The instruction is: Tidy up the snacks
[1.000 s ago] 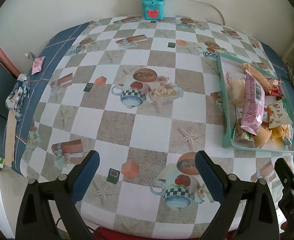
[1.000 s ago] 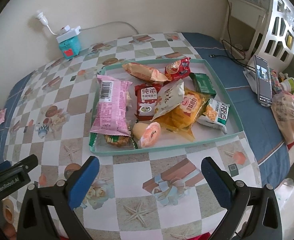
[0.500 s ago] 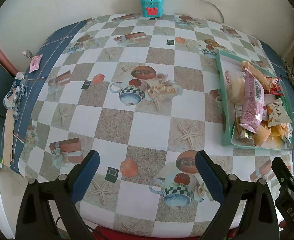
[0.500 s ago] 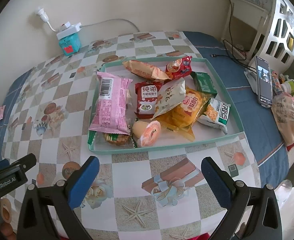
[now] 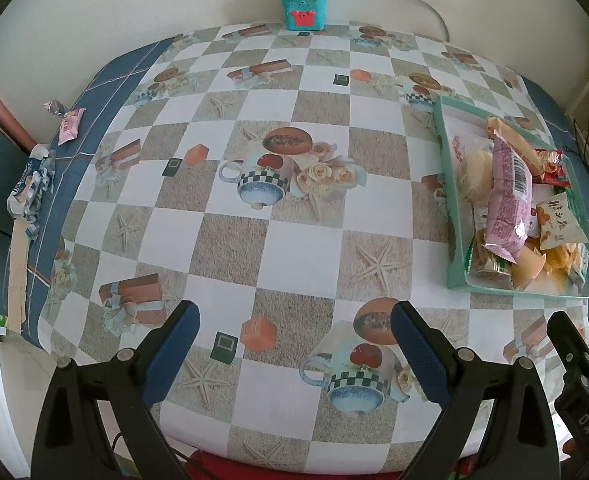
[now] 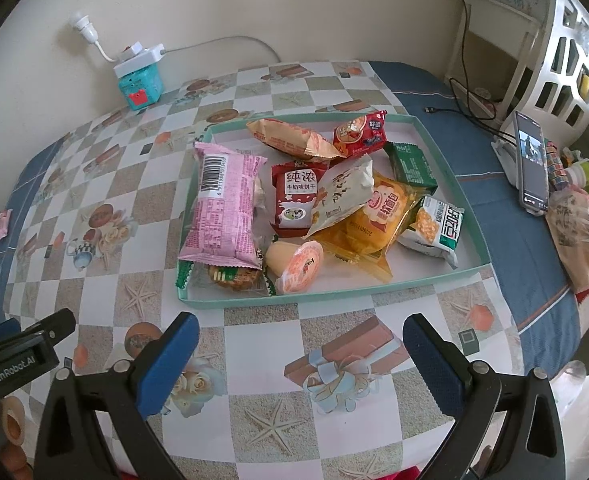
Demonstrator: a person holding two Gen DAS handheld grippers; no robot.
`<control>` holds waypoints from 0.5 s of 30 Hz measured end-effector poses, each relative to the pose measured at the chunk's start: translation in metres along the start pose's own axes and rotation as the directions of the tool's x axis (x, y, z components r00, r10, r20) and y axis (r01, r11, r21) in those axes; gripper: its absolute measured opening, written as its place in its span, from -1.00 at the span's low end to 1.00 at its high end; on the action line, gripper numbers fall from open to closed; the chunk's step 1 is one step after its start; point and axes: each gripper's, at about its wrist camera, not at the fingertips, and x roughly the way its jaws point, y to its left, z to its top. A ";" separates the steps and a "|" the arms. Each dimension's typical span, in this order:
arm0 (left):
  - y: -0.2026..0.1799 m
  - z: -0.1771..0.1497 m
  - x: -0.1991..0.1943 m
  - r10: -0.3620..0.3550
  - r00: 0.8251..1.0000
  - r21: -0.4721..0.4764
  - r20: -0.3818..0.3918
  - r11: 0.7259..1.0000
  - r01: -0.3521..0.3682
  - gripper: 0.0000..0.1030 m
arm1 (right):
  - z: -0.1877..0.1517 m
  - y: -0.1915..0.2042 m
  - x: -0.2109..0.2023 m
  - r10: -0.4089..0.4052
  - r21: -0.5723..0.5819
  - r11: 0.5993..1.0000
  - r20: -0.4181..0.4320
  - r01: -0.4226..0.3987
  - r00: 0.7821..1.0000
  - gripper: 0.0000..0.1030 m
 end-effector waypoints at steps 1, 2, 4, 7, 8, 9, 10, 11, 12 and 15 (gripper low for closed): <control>0.000 0.000 0.000 0.001 1.000 0.000 -0.001 1.000 -0.001 0.87 | 0.000 0.000 0.000 0.000 0.000 1.000 0.000 0.000 1.000 1.00; 0.000 0.000 0.000 0.001 1.000 0.000 -0.002 1.000 -0.001 0.87 | 0.000 0.000 0.000 0.000 0.000 1.000 0.001 0.000 1.000 1.00; 0.000 0.000 0.001 0.002 1.000 -0.001 -0.005 1.000 -0.002 0.87 | 0.000 0.000 0.000 0.000 -0.001 1.000 0.000 0.000 1.000 1.00; 0.000 0.000 0.001 0.003 1.000 -0.001 -0.006 1.000 -0.003 0.87 | 0.000 0.000 0.000 0.000 -0.001 1.000 0.000 0.000 1.000 1.00; 0.000 0.000 0.001 0.003 1.000 0.000 -0.006 1.000 -0.003 0.87 | 0.000 0.000 0.000 -0.001 -0.002 1.000 0.000 0.001 1.000 1.00; 0.000 0.000 0.001 0.003 1.000 0.000 -0.006 1.000 -0.003 0.87 | 0.000 0.000 0.000 -0.001 -0.001 1.000 0.001 0.001 1.000 1.00; 0.000 0.000 0.001 0.003 1.000 0.000 -0.007 1.000 -0.003 0.87 | 0.000 0.000 0.000 -0.001 -0.003 1.000 0.001 0.001 1.000 1.00; 0.000 0.000 0.001 0.003 1.000 -0.001 -0.007 1.000 -0.003 0.87 | 0.000 0.000 0.000 -0.001 -0.004 1.000 0.001 0.001 1.000 1.00; 0.000 0.000 0.001 0.003 1.000 0.000 -0.007 1.000 -0.003 0.87 | 0.000 0.001 0.000 -0.001 -0.005 1.000 0.001 0.001 1.000 1.00; -0.001 0.000 0.001 0.003 1.000 -0.002 -0.007 1.000 -0.003 0.87 | 0.000 0.001 0.000 -0.001 -0.004 1.000 0.001 0.001 1.000 1.00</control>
